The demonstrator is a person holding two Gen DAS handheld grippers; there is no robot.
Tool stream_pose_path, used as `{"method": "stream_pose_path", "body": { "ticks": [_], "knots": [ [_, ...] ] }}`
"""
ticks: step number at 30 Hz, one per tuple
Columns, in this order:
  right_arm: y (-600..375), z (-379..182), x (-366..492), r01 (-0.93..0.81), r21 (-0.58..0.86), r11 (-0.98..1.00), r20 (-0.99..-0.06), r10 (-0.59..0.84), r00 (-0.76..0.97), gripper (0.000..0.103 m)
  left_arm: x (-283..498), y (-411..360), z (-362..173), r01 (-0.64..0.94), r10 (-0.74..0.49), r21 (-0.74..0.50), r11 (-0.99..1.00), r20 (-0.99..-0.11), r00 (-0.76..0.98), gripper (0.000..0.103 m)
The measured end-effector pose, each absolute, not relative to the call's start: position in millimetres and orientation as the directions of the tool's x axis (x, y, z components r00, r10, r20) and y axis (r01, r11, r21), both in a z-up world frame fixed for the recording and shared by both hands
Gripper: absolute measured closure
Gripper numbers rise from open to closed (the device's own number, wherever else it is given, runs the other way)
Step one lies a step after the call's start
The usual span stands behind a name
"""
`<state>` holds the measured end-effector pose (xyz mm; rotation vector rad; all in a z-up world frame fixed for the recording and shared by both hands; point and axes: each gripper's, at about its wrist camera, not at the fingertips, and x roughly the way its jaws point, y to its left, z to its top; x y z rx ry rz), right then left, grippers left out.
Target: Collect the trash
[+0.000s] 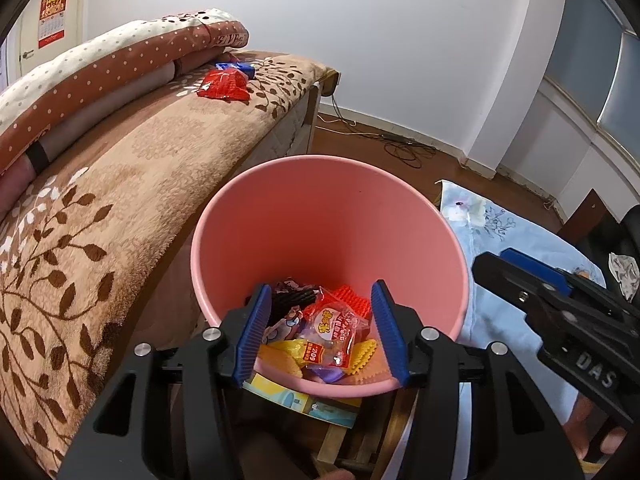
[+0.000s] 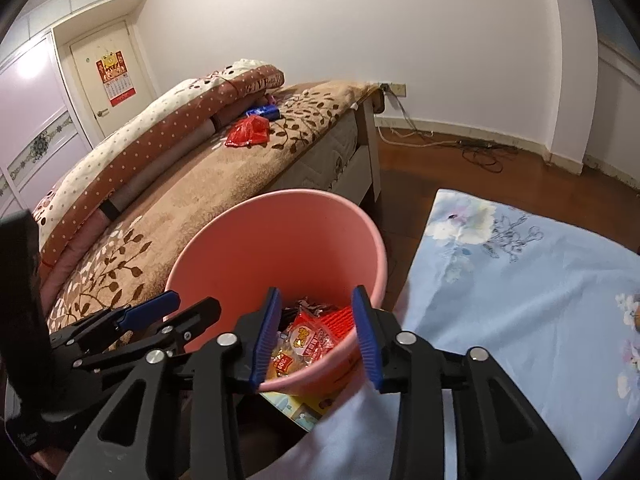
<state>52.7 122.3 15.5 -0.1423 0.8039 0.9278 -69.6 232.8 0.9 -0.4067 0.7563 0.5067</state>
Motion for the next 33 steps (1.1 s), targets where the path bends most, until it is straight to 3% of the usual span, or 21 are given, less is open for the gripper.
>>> {"method": "stream_pose_path", "body": {
  "ticks": [3, 11, 17, 33],
  "knots": [
    [112, 21, 46, -0.758, 0.202, 0.620, -0.656, 0.660, 0.365, 0.061, -69, 228, 4, -0.567, 0.291, -0.161, 0.808, -0.728, 0.621, 0.050],
    [80, 30, 25, -0.752, 0.144, 0.643, -0.608, 0.657, 0.446, 0.040, -63, 206, 13, -0.527, 0.289, -0.136, 0.839, -0.708, 0.644, 0.050],
    [57, 27, 22, -0.734, 0.138, 0.665, -0.604, 0.644, 0.470, 0.034, -60, 191, 19, -0.504, 0.281, -0.129, 0.854, -0.700, 0.656, 0.050],
    [22, 14, 25, -0.671, 0.167, 0.722, -0.619, 0.607, 0.499, 0.032, -59, 153, 23, -0.466, 0.277, -0.101, 0.879, -0.686, 0.673, 0.050]
  ]
}}
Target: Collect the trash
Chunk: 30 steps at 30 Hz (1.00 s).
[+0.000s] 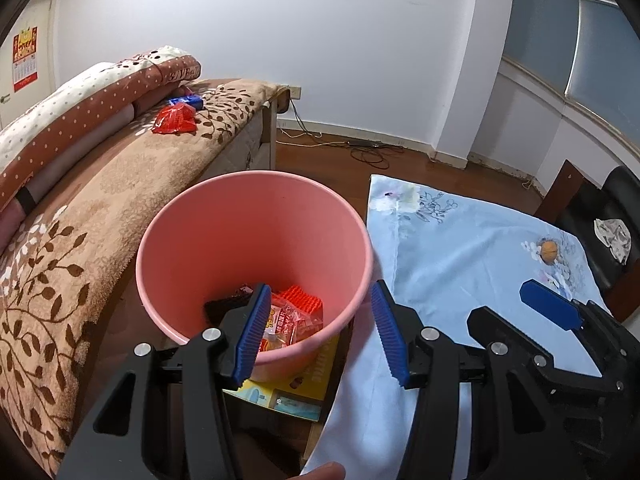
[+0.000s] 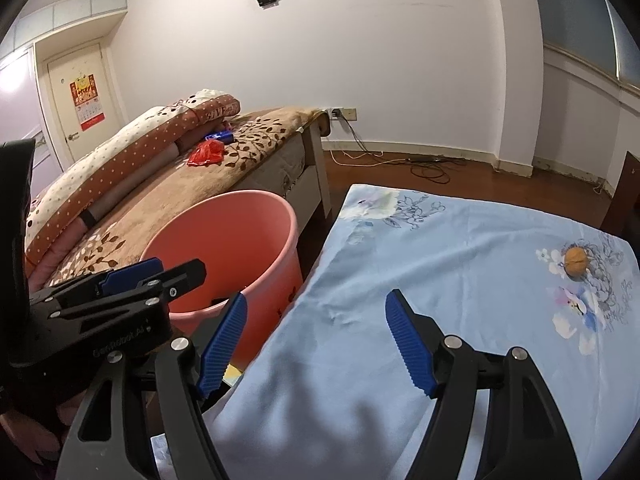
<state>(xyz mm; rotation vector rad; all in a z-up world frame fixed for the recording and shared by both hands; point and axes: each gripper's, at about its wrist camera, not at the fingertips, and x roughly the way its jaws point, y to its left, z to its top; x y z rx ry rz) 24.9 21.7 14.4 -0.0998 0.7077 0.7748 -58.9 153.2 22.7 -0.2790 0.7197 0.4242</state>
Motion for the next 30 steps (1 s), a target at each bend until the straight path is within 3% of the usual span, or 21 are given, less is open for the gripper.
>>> {"method": "stream_pose_path", "body": {
  "ticks": [30],
  "knots": [
    [6, 15, 25, -0.643, 0.176, 0.746, -0.610, 0.595, 0.524, 0.032, -63, 143, 26, -0.472, 0.293, -0.096, 0.876, -0.671, 0.681, 0.050]
  ]
}}
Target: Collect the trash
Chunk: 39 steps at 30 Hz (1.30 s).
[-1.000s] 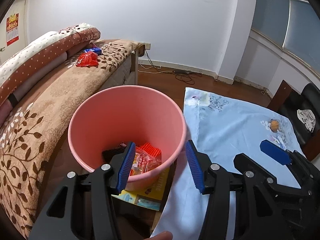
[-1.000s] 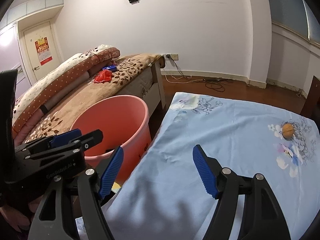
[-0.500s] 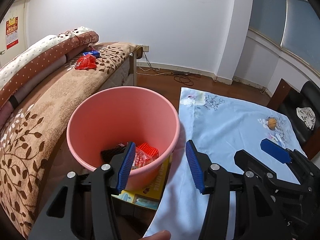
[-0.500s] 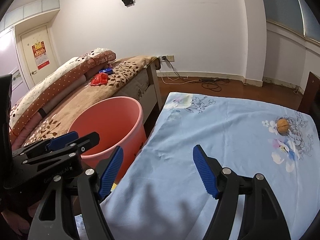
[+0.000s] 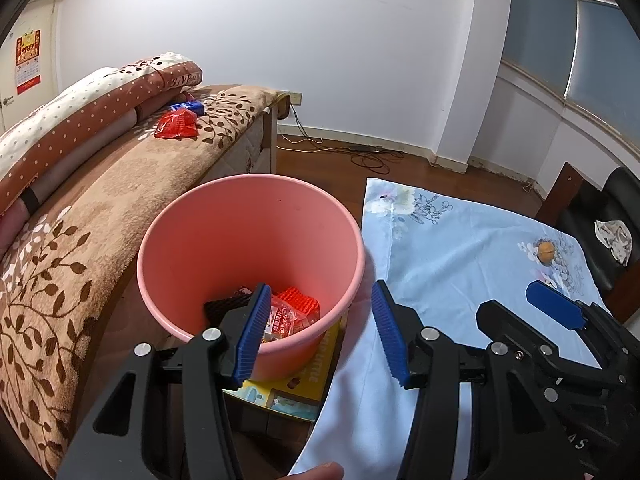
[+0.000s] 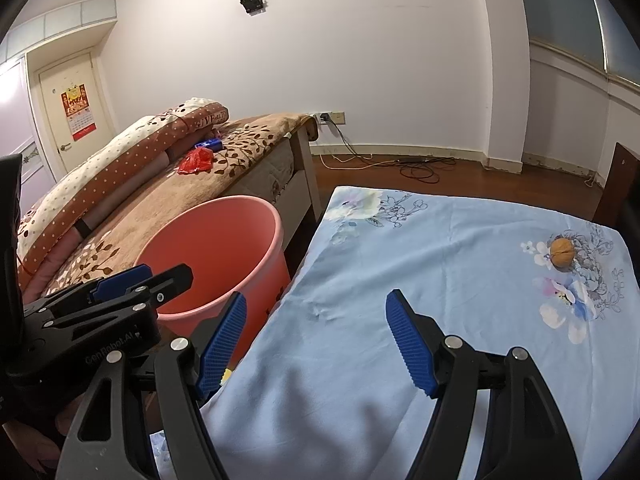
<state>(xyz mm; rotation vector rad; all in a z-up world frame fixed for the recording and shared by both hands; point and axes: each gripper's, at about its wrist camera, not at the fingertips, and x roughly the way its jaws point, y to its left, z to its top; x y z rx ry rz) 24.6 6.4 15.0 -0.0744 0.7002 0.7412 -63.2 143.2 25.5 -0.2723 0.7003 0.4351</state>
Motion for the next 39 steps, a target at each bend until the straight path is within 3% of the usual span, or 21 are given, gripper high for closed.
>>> {"method": "stream_pose_path", "body": {
  "ticks": [39],
  "knots": [
    [8.0, 14.9, 27.1, -0.630, 0.173, 0.757, -0.610, 0.585, 0.534, 0.032, -65.8, 149.2, 21.8, -0.482, 0.294, -0.108, 0.869, -0.672, 0.680, 0.050]
  ]
}}
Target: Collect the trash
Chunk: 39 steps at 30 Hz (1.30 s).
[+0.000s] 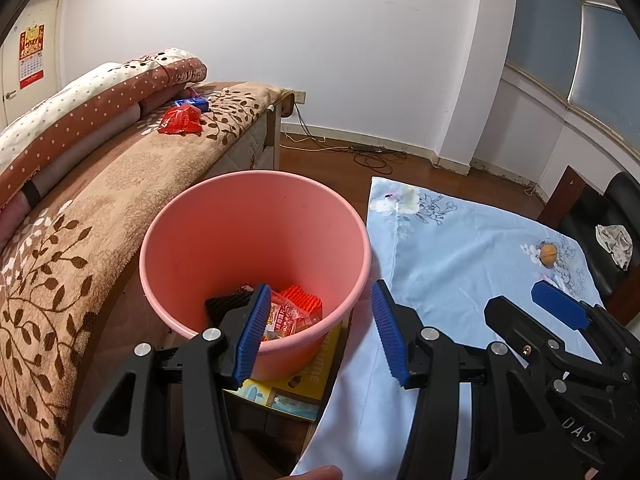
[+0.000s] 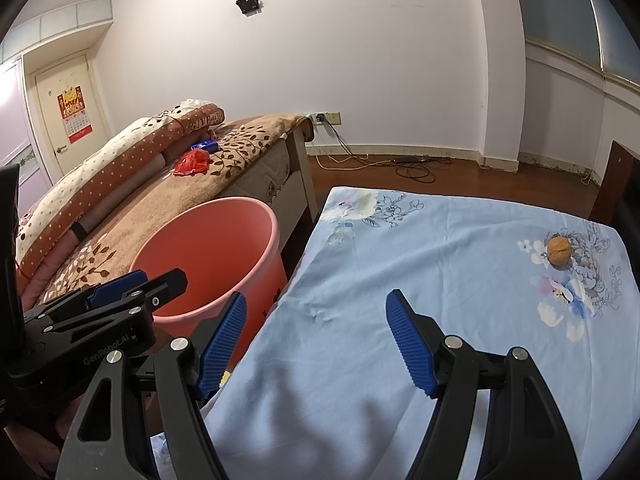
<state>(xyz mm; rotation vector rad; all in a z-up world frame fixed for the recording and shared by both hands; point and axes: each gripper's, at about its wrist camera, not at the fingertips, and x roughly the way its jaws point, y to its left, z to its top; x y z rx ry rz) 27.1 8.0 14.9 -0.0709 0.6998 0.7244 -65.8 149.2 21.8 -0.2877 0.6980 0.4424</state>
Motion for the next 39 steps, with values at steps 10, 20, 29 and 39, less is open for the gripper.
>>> {"method": "stream_pose_path", "body": {
  "ticks": [10, 20, 29, 39],
  "knots": [
    [7.7, 14.5, 27.4, -0.629, 0.177, 0.757, -0.610, 0.585, 0.534, 0.032, -67.0, 147.2, 22.0, -0.480, 0.294, -0.107, 0.871, -0.669, 0.682, 0.050],
    [7.0, 14.8, 27.2, -0.629, 0.177, 0.757, -0.611, 0.585, 0.533, 0.032, -66.7, 145.2, 22.1, -0.477, 0.293, -0.106, 0.872, -0.669, 0.683, 0.050],
    [6.4, 14.1, 27.2, -0.628, 0.179, 0.757, -0.613, 0.585, 0.530, 0.032, -67.0, 145.0, 22.2, -0.477, 0.292, -0.106, 0.873, -0.669, 0.683, 0.050],
    [6.2, 14.0, 27.4, -0.629, 0.178, 0.757, -0.613, 0.585, 0.531, 0.032, -67.0, 144.7, 22.4, -0.477, 0.293, -0.106, 0.872, -0.669, 0.683, 0.050]
  ]
}}
